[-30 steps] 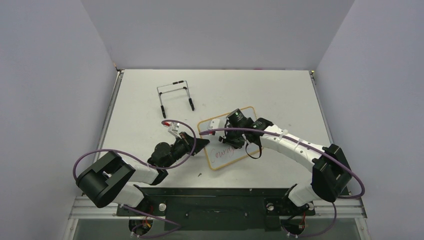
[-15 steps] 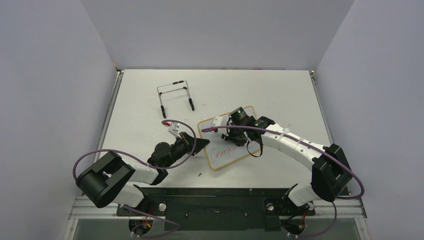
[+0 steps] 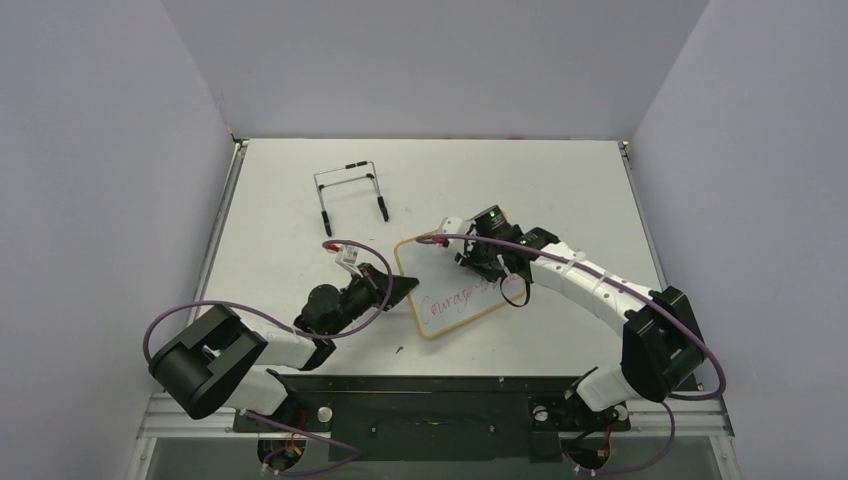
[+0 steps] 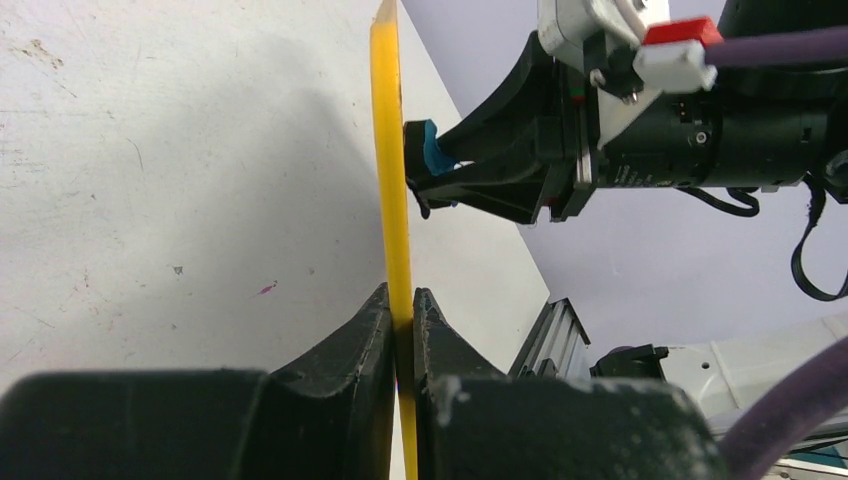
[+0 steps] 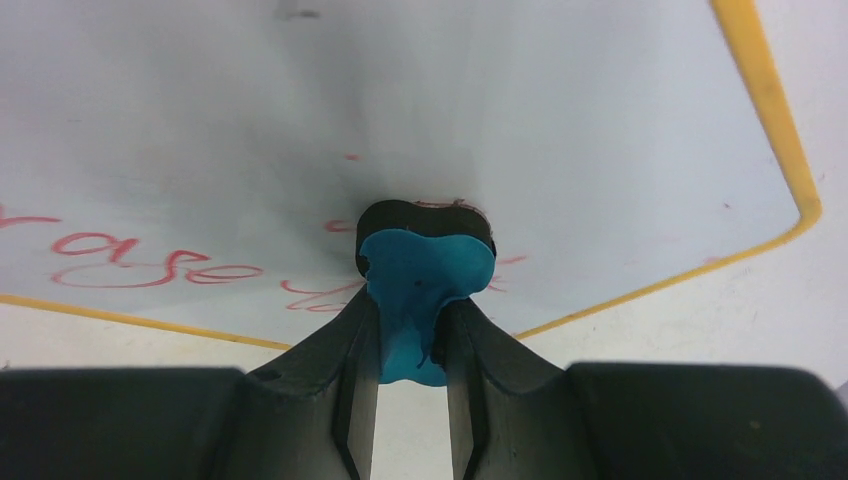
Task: Erase the whiteboard
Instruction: Erase the whiteboard at the whiteboard stand.
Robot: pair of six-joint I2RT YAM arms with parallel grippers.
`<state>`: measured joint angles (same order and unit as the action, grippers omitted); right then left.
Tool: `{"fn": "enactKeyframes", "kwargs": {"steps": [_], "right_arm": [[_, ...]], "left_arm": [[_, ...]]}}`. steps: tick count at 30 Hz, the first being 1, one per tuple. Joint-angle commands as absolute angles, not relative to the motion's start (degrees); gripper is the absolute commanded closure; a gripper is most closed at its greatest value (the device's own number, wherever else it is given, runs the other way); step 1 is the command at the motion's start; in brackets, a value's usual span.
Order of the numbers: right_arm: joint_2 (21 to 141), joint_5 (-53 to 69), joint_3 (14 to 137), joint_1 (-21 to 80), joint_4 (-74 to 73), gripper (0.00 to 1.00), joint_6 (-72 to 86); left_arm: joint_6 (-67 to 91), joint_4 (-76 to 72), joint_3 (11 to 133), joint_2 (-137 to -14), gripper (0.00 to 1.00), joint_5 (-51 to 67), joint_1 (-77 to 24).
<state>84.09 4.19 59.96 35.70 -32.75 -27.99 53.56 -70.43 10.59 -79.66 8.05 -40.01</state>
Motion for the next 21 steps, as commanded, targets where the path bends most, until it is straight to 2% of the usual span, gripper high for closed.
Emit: {"fn": "enactKeyframes", "kwargs": {"steps": [1, 5, 13, 16, 21], "right_arm": [[84.3, 10.79, 59.26, 41.1, -34.18, 1.0, -31.35], [84.7, 12.94, 59.61, 44.82, -36.5, 1.0, -34.75], [83.92, 3.78, 58.97, 37.27, -30.41, 1.0, -28.22], [83.01, 6.0, 58.7, 36.35, -30.86, 1.0, -28.39], [83.45, 13.2, 59.35, 41.01, -34.78, 1.0, -32.84]], "left_arm": [[53.0, -78.18, 11.66, -77.07, 1.0, 11.65, -40.84], [52.79, -78.16, 11.08, -76.43, 1.0, 11.07, -40.87], [52.86, -79.09, 10.99, -77.15, 1.0, 11.45, -40.81], [52.99, -79.52, 10.99, -77.44, 1.0, 11.55, -40.82], [53.12, -79.82, 11.01, -77.4, 1.0, 11.56, -40.78]]}}
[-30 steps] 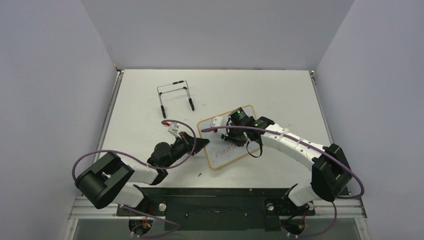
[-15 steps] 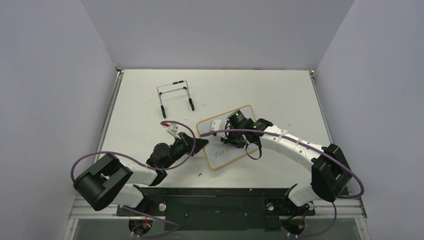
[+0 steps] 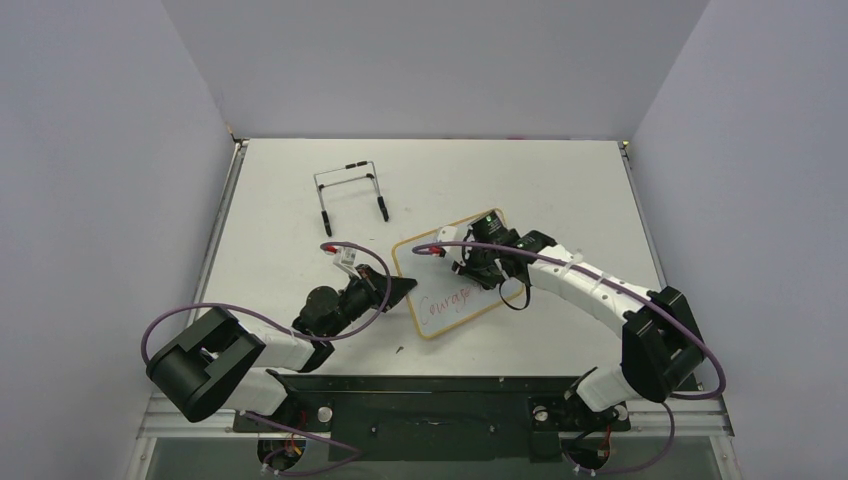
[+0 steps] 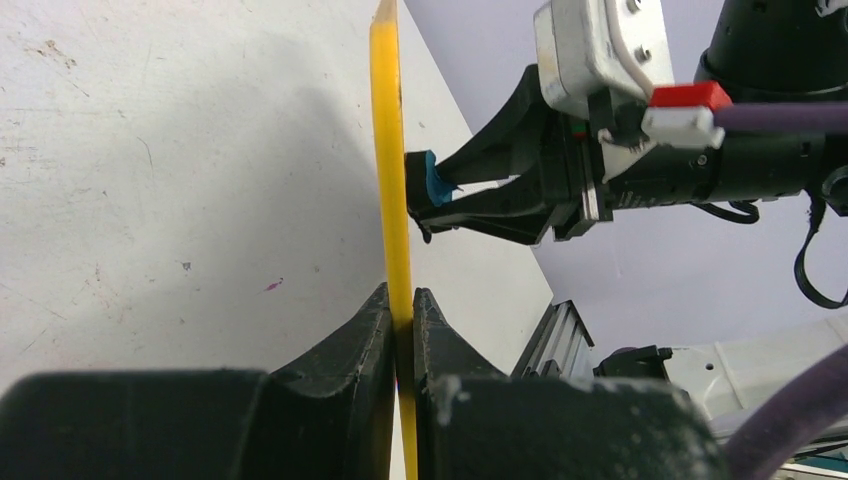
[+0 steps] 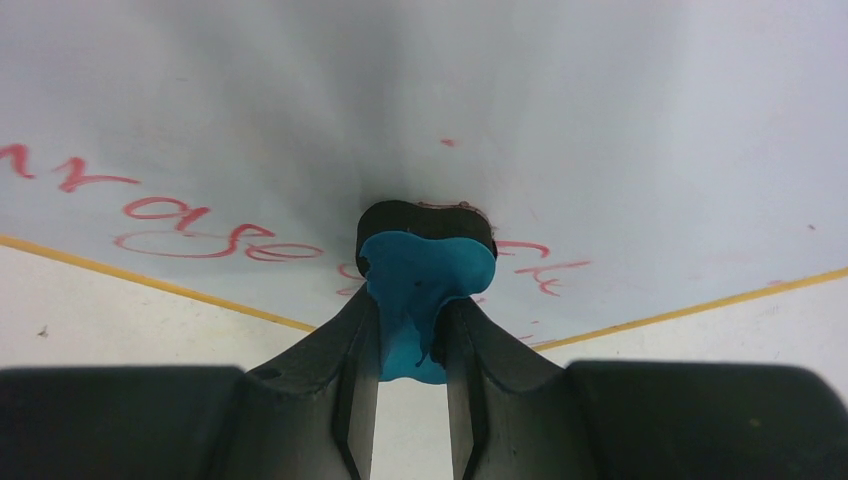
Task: Erase the whiteboard
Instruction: Erase the whiteboard at the whiteboard stand.
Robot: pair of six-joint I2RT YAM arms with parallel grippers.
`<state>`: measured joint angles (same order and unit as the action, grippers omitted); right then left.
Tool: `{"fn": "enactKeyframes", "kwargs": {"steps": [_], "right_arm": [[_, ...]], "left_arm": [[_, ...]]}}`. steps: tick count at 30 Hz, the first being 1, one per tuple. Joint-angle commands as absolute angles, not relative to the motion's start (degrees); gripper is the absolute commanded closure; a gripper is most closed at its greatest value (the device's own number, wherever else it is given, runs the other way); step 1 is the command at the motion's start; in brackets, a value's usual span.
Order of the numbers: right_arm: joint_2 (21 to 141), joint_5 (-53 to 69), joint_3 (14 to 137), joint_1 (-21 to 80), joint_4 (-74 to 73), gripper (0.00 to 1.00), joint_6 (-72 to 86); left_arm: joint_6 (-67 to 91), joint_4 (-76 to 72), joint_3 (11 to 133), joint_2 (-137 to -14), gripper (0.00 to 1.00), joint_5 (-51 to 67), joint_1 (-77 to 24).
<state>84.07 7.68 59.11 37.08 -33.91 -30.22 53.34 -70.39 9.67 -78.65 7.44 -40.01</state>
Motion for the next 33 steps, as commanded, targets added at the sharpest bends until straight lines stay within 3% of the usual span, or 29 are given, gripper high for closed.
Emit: {"fn": "enactKeyframes", "kwargs": {"steps": [1, 6, 14, 26, 33], "right_arm": [[83.42, 14.66, 59.57, 41.82, -35.85, 1.0, -33.34], [83.67, 12.43, 60.14, 43.23, -35.19, 1.0, -32.28], [82.72, 1.73, 58.7, 35.06, -25.86, 1.0, -23.7], [82.18, 14.4, 61.06, 44.39, -31.52, 1.0, -29.26], [83.79, 1.74, 60.05, 36.93, -24.2, 1.0, -22.49]], "left_arm": [[53.21, -79.9, 10.95, -77.36, 1.0, 11.54, -40.74], [53.22, -79.68, 10.56, -76.79, 1.0, 11.1, -40.7], [53.15, -79.3, 11.78, -77.49, 1.0, 12.11, -40.76], [54.51, -81.67, 11.39, -79.14, 1.0, 11.82, -40.91], [54.69, -81.3, 11.85, -79.55, 1.0, 12.28, -40.93]]}}
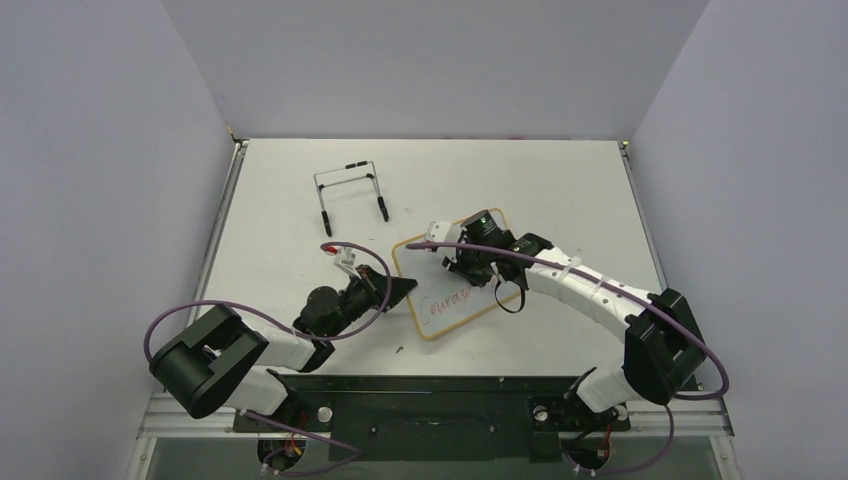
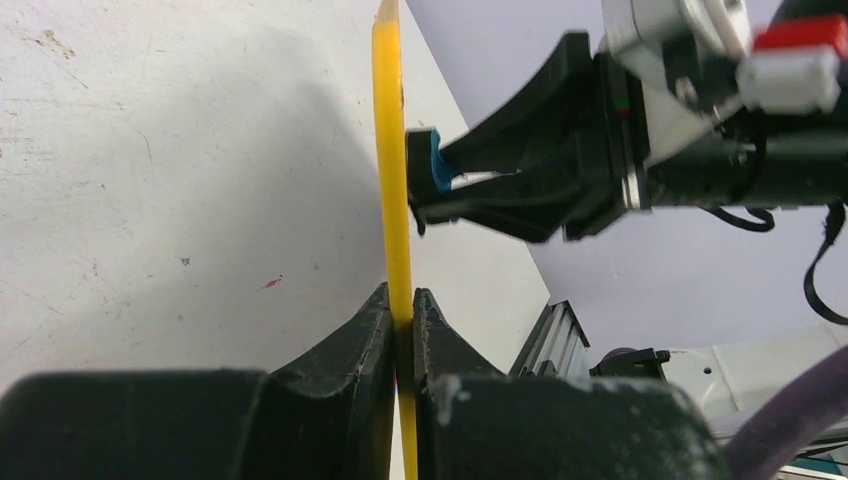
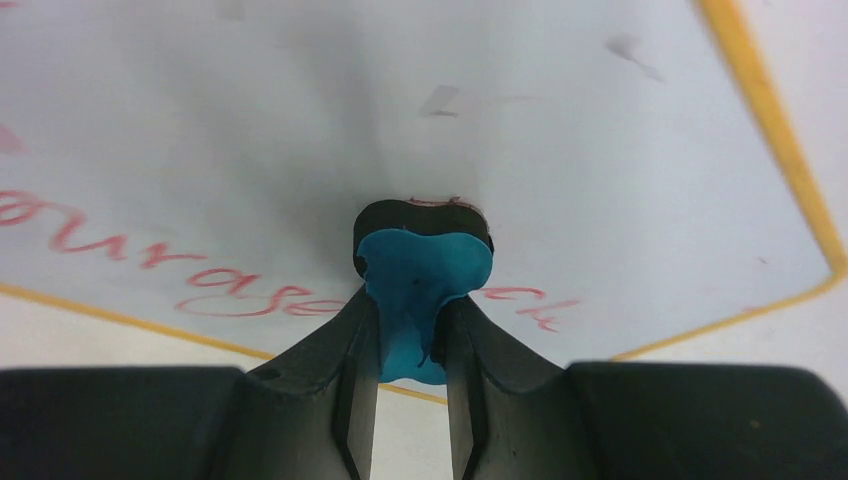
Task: Erase the whiteboard
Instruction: Erase the whiteboard at the whiteboard stand.
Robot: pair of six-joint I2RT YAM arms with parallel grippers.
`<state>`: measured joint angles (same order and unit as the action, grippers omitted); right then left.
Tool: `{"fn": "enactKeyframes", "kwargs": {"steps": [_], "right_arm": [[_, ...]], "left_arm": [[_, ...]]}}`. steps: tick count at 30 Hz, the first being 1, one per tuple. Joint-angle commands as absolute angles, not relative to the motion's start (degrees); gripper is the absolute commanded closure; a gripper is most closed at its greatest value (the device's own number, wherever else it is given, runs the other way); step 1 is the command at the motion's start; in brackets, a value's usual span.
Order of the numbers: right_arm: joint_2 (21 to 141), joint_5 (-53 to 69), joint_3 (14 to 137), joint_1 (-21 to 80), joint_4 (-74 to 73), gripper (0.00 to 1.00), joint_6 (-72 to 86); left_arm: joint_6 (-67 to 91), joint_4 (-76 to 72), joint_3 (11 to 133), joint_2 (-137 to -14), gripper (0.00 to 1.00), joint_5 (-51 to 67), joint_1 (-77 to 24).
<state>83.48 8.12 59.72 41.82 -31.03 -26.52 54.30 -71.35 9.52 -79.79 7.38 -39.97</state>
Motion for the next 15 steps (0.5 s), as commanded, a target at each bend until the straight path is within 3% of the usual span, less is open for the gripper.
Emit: {"fn": "enactKeyframes", "kwargs": {"steps": [1, 10, 15], "right_arm": [[83.86, 1.53, 60.04, 35.86, -24.05, 1.0, -21.99], [81.69, 15.4, 60.7, 42.96, -31.44, 1.0, -29.14], [82.06, 11.09, 60.27, 42.59, -28.96, 1.0, -28.34]], "left_arm": [[54.74, -81.3, 11.95, -79.55, 1.0, 12.43, -40.94], [54.84, -81.65, 11.53, -79.05, 1.0, 12.48, -40.95], [54.4, -80.37, 11.07, -77.78, 1.0, 11.89, -40.91]]}}
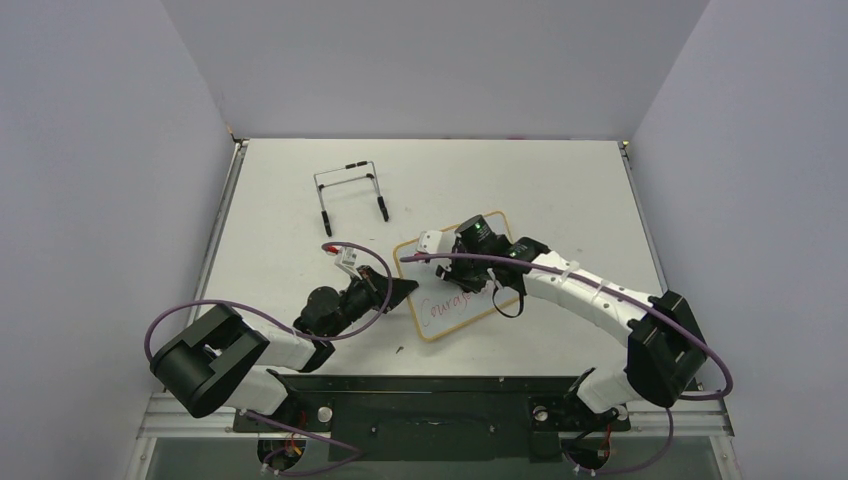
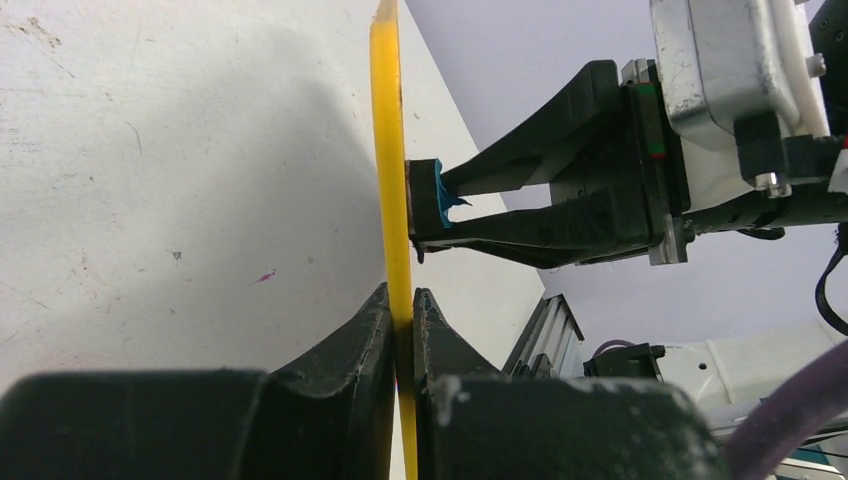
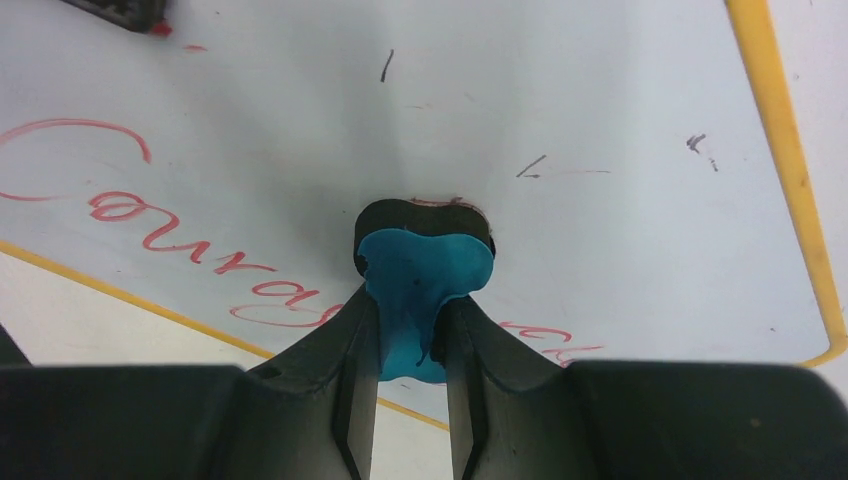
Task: Erase the whiteboard
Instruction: Erase the whiteboard at the whiteboard stand.
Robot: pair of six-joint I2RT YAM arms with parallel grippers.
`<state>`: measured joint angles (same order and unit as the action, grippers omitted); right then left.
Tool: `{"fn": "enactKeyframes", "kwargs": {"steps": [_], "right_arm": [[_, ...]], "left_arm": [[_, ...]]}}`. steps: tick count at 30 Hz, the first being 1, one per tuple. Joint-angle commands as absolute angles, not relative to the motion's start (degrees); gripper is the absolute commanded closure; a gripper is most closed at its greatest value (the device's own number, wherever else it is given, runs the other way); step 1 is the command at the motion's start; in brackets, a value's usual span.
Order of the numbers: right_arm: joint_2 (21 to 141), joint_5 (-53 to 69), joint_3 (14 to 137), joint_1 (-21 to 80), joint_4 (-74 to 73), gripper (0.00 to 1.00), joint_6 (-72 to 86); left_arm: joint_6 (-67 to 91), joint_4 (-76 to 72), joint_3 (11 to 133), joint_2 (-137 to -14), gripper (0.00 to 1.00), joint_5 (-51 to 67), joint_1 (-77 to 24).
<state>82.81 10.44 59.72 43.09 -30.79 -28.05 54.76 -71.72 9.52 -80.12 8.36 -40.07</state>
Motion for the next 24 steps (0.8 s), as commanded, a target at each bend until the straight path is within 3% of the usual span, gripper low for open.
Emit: {"fn": "enactKeyframes", "kwargs": {"steps": [1, 8, 17, 24], "right_arm": [[82.08, 8.93, 60.19, 41.06, -28.23, 1.0, -26.93], [81.41, 7.13, 59.29, 34.91, -26.25, 1.0, -24.13], [80.9, 18.35, 60.98, 42.59, -34.41, 1.0, -32.65], [80.31, 4.56, 59.61, 34.51, -25.19, 1.0, -22.83]], "left_arm": [[54.34, -80.31, 11.16, -77.87, 1.0, 11.87, -40.89], [54.78, -81.53, 11.69, -79.44, 1.0, 12.63, -40.95], [54.46, -80.28, 11.06, -77.75, 1.0, 11.93, -41.09], [53.96, -79.41, 11.41, -77.59, 1.0, 11.74, -41.34]]}}
